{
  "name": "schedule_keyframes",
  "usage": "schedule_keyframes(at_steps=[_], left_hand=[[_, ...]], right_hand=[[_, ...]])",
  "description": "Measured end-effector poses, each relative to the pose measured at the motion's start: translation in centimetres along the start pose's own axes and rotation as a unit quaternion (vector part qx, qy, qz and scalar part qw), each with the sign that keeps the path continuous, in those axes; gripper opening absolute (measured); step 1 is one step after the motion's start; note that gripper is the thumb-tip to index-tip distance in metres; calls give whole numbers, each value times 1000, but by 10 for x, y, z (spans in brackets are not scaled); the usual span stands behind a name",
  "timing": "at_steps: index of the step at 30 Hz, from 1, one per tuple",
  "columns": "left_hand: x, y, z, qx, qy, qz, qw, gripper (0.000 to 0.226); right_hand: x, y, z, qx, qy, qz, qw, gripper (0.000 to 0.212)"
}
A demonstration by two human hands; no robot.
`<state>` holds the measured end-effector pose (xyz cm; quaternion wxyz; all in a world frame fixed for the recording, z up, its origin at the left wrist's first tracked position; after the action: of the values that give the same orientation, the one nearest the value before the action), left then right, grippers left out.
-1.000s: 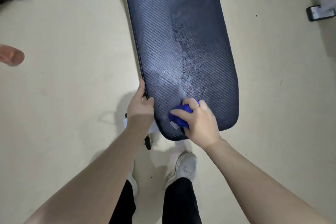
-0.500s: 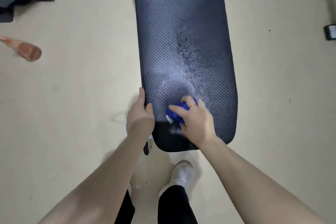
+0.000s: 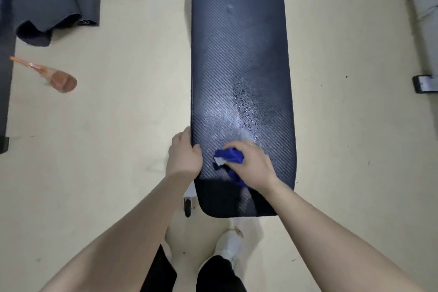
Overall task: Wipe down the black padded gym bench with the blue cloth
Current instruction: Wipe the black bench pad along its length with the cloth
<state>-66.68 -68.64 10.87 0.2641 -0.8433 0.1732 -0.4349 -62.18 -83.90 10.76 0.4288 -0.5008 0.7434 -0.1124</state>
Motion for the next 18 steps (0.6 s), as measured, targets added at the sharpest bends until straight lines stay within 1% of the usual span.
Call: schedule_keyframes(at_steps=[1,2,3,4,6,7,8,10,12,13,14,16,18], left_hand=[[6,-5,5,1,8,-2,1000,51],[12,-9,11,-1,16,-4,1000,51],[16,-13,16,-6,23,-6,1000,52],[21,-16,22,-15,32,-7,999,51],[32,-23,36,-34,52,-4,998,51],[37,-28,45,-43,65,-3,997,52],[43,-34,55,-51,80,0,995,52],[51,-46,75,-65,109,8,992,55],[57,-55,94,-71,139,20,988,58],[59,-56,102,-75,154,28,985,59],[63,-56,111,-78,167,37,982,60],[68,-53,129,-84,179,52,979,61],[73,-48,148,-79,175,83,978,66]], right_hand=[[-7,-18,7,25,35,112,993,23],[-13,-32,12,36,71,224,971,25],[-19,-40,16,33,101,314,944,27],[-26,-46,21,26,120,367,922,26],[-42,-57,30,28,140,397,907,23],[-48,-63,35,41,152,411,898,23],[-52,-68,42,63,171,436,881,24],[-54,-73,56,93,221,513,824,21],[-54,-71,72,67,278,598,749,19],[-52,-71,81,47,297,640,708,21],[-51,-74,88,33,308,666,678,25],[-47,-85,96,29,313,695,647,30],[-43,-100,102,29,286,717,635,28]])
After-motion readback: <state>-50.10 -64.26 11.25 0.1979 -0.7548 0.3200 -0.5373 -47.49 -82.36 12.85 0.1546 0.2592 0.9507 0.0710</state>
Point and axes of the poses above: each hand's wrist, its own z-axis towards the middle knuckle, its own y-axis out of the palm, x = y × z, the point moved 5 cm from there along z, towards the middle knuckle, and after that the axes turned 13 degrees about y, right-handed, at the moved point
